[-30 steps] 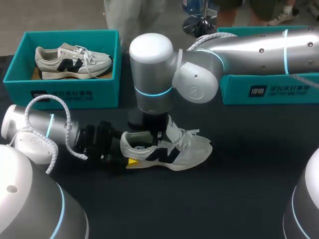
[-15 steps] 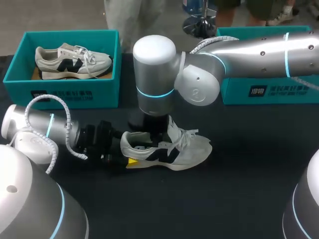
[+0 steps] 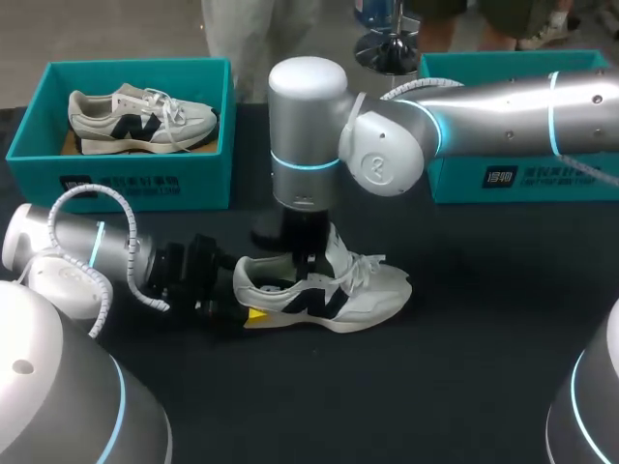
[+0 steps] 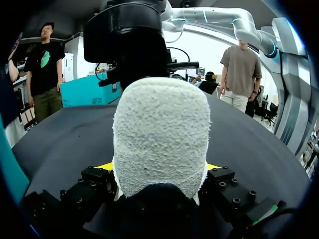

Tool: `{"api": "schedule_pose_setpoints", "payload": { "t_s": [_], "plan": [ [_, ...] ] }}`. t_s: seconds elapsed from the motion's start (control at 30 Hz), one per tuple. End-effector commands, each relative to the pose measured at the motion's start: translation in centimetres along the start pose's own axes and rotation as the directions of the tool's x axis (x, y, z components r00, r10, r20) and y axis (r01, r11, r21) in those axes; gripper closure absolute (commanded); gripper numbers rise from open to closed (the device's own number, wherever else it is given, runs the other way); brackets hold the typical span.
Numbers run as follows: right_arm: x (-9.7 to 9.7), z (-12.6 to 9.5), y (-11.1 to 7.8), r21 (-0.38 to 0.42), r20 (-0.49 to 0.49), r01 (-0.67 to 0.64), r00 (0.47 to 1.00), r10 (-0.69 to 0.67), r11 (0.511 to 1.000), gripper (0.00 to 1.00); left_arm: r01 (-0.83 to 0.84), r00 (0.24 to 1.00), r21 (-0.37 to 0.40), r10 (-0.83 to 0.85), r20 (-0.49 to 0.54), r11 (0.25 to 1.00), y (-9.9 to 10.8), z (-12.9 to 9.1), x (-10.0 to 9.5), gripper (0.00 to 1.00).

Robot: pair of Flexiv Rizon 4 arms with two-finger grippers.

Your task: Take the shoe out of the shoebox, open the shoe tongue, remove and reinsert the insole, then place the shoe into the shoebox

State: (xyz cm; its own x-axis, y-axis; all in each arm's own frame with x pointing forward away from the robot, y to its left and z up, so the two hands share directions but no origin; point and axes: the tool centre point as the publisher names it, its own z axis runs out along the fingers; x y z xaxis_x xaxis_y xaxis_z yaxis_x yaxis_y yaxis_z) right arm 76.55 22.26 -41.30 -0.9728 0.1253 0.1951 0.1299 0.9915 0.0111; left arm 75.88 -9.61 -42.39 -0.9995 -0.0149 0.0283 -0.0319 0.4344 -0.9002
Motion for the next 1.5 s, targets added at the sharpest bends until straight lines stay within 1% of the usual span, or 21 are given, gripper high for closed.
{"api": "schedule_pose_setpoints", "payload": {
  "t_s": [0.03, 0.23, 0.4, 0.53, 0.63, 0.83, 0.97, 1.17, 1.33, 1.5],
  "plan": [
    [0.3, 2.6, -0.2, -0.010, -0.030, -0.002, 1.000, 0.002, 1.000, 1.00, 0.000, 1.000, -0.002, 0.000, 0.002, 1.000, 0.0, 0.1, 0.0, 1.00],
    [0.6, 1.9, -0.7, -0.019, -0.038, -0.001, 0.999, 0.001, 1.000, 1.00, 0.000, 1.000, -0.002, 0.000, 0.002, 1.000, 0.0, 0.1, 0.0, 1.00],
    [1.0, 0.3, -1.1, -0.045, -0.018, 0.011, 1.000, -0.011, 0.999, 1.00, 0.000, 1.000, -0.002, 0.000, 0.002, 1.000, 0.0, 0.1, 0.0, 1.00],
    [1.3, -1.1, -1.7, -0.045, 0.005, 0.015, 1.000, -0.015, 0.999, 1.00, 0.000, 1.000, -0.002, 0.000, 0.002, 1.000, 0.0, 0.1, 0.0, 1.00],
    [1.4, -1.7, -2.3, -0.037, 0.021, 0.011, 1.000, -0.010, 0.999, 1.00, 0.000, 1.000, -0.002, 0.000, 0.002, 1.000, 0.0, 0.1, 0.0, 1.00],
    [1.4, -2.1, -2.8, -0.044, 0.046, 0.003, 0.999, -0.001, 0.999, 1.00, 0.000, 1.000, -0.002, 0.000, 0.002, 1.000, 0.0, 0.1, 0.0, 1.00],
    [1.1, -2.5, -2.8, -0.055, 0.069, 0.004, 0.998, 0.000, 0.998, 1.00, 0.000, 1.000, -0.002, 0.000, 0.002, 1.000, 0.0, 0.1, 0.0, 1.00],
    [0.7, -3.1, -3.5, -0.061, 0.088, -0.006, 0.996, 0.012, 0.998, 1.00, 0.000, 1.000, -0.002, 0.000, 0.002, 1.000, 0.0, 0.1, 0.0, 1.00],
    [0.0, -3.8, -3.1, -0.073, 0.109, 0.015, 0.994, -0.007, 0.997, 1.00, 0.000, 1.000, -0.002, 0.000, 0.002, 1.000, 0.0, 0.1, 0.0, 1.00],
    [-0.5, -4.8, -2.1, -0.076, 0.132, 0.058, 0.990, -0.048, 0.995, 1.00, 0.000, 1.000, -0.002, 0.000, 0.002, 1.000, 0.0, 0.1, 0.0, 1.00]
  ]
}}
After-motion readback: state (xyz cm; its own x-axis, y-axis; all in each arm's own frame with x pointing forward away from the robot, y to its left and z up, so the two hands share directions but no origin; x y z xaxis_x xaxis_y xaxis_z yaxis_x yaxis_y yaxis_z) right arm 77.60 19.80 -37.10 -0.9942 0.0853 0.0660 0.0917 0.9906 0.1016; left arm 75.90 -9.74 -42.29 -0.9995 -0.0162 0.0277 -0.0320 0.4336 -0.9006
